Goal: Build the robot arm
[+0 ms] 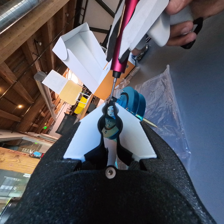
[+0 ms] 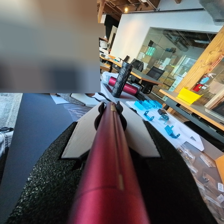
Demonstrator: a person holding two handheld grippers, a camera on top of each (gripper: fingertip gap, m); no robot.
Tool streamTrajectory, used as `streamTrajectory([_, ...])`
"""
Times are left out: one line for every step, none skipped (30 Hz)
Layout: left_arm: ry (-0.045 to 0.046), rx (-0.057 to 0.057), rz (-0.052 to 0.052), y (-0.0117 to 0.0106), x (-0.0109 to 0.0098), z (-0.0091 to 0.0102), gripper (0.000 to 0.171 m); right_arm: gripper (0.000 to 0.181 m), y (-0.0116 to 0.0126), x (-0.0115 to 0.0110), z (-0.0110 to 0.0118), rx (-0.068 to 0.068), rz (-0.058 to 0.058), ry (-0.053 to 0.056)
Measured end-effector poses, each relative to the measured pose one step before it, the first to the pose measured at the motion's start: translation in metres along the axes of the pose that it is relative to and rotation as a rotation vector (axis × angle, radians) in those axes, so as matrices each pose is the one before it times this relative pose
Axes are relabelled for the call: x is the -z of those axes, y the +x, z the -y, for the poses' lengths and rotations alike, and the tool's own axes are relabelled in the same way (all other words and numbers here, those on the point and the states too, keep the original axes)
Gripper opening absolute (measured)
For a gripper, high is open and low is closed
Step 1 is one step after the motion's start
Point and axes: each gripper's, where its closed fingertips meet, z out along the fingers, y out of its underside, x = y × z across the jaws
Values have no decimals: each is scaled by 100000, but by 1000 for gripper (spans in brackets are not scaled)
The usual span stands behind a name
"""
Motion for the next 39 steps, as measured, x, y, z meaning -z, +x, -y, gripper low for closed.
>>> streamTrajectory([-86, -254, 231, -7, -15, 1, 8, 21, -59, -22, -11, -1452, 888, 194])
streamTrajectory([86, -794, 350, 5, 4, 31, 8, 21, -77, -31, -11, -1841, 1202, 147])
streamTrajectory([4, -1107, 111, 69, -16, 11, 8, 21, -19, -42, -98, -2230, 1068, -201])
streamTrajectory([-95, -1254, 324, 48, 4, 9, 8, 20, 82, -41, -116, -2332, 566, -227])
streamTrajectory([167, -1110, 67, 88, -5, 57, 8, 20, 87, -22, -110, -3263, 1082, -49])
streamTrajectory([271, -695, -136, 102, -1, 79, 9, 21, 90, -20, -110, -4738, 1745, 128])
streamTrajectory([357, -111, -346, 114, 1, 91, 9, 20, 214, -21, -161, -5416, 1491, -87])
streamTrajectory([595, 491, -500, 126, -3, 135, 9, 20, 246, 6, -145, -6556, 1923, 190])
streamTrajectory([797, 1076, -351, 78, 15, 145, 9, 21, 252, 56, -72, -7216, 2407, 482])
streamTrajectory([528, 1366, -195, -2, -2, 118, 9, 21, 369, 116, -46, -6325, 1422, 608])
streamTrajectory([568, 1356, 183, -103, 26, 122, 8, 21, 404, 152, 37, -5087, 762, 944])
streamTrajectory([618, 1361, 54, -110, 33, 128, 7, 21, 260, 157, 49, -4388, 1307, 806])
streamTrajectory([335, 1341, -51, -120, 46, 75, 7, 21, 252, 136, 53, -4408, 1053, 933])
streamTrajectory([423, 1460, -98, -131, 51, 88, 6, 21, 131, 115, 107, -5078, 1867, 1278])
streamTrajectory([739, 1709, -378, -90, 67, 147, 6, 21, 61, 92, 86, -4725, 2218, 942])
streamTrajectory([89, 1546, -91, -115, 22, 32, 6, 21, 136, 86, 124, -3872, 1291, 1043])
streamTrajectory([-222, 681, 480, -171, 23, -14, 6, 21, 127, 93, 142, -2736, 860, 1096])
streamTrajectory([182, 567, 358, -146, 30, 29, 6, 20, -79, 69, 152, -2278, 2004, 981])
streamTrajectory([262, 1596, -702, -16, 31, 58, 6, 21, -97, 40, 82, -3054, 2169, 794])
streamTrajectory([325, 2160, -548, -50, 14, 72, 6, 21, 163, 28, -14, -2448, 300, 526])
streamTrajectory([513, 2070, -784, -13, 25, 99, 6, 22, 44, 12, -6, -2108, 981, 383])
streamTrajectory([474, 1789, -956, 46, 12, 85, 6, 21, -157, 8, 98, -2542, 2341, 880])
streamTrajectory([222, 1260, -775, 49, 1, 49, 6, 22, 85, 16, 38, -1909, 591, 528])
streamTrajectory([380, 817, 33, -47, 25, 77, 5, 21, 175, 36, 41, -1445, -42, 613])
streamTrajectory([345, 345, -171, -2, 17, 67, 5, 22, -64, 73, 178, -2582, 1792, 1131])
streamTrajectory([296, -31, 554, -88, 25, 59, 5, 22, 17, 71, 127, -2530, 1241, 810])
streamTrajectory([311, -386, 498, -66, 22, 73, 5, 21, 179, 83, 71, -1621, -35, 556])
streamTrajectory([46, -185, -328, 52, 2, 26, 5, 22, -14, 67, 57, -1965, 1087, 496])
streamTrajectory([37, 110, -17, 3, 9, 40, 5, 22, -23, 38, 16, -1622, 946, 161])
streamTrajectory([691, 708, 370, -74, 24, 149, 5, 22, 101, 38, 3, -503, -199, 184])
streamTrajectory([1000, 1896, -746, 27, 29, 184, 5, 22, -32, 8, 29, -666, 529, 242])
streamTrajectory([590, 2532, -1042, 30, 17, 108, 5, 21, -16, -9, -8, -452, 389, -34])
streamTrajectory([638, 2202, 99, -127, 23, 101, 5, 21, 36, -26, -57, -176, -129, -218])
streamTrajectory([810, 1517, -340, -50, 36, 107, 6, 21, -57, -23, -18, -391, 487, 61])
streamTrajectory([464, 981, -599, 30, 32, 52, 6, 21, -135, -42, -33, -858, 1143, -55])
streamTrajectory([52, 178, 464, -94, 13, -2, 7, 21, -54, -19, -2, -1463, 974, 189])
streamTrajectory([-89, -639, 522, -84, 4, 3, 7, 21, 80, -8, -53, -1241, 134, -88])
streamTrajectory([77, -750, 213, -16, 11, 28, 7, 20, 31, -23, -105, -748, 242, -464])
streamTrajectory([-138, -658, 262, -15, 12, 0, 7, 21, -118, -4, 18, -858, 1049, 332])
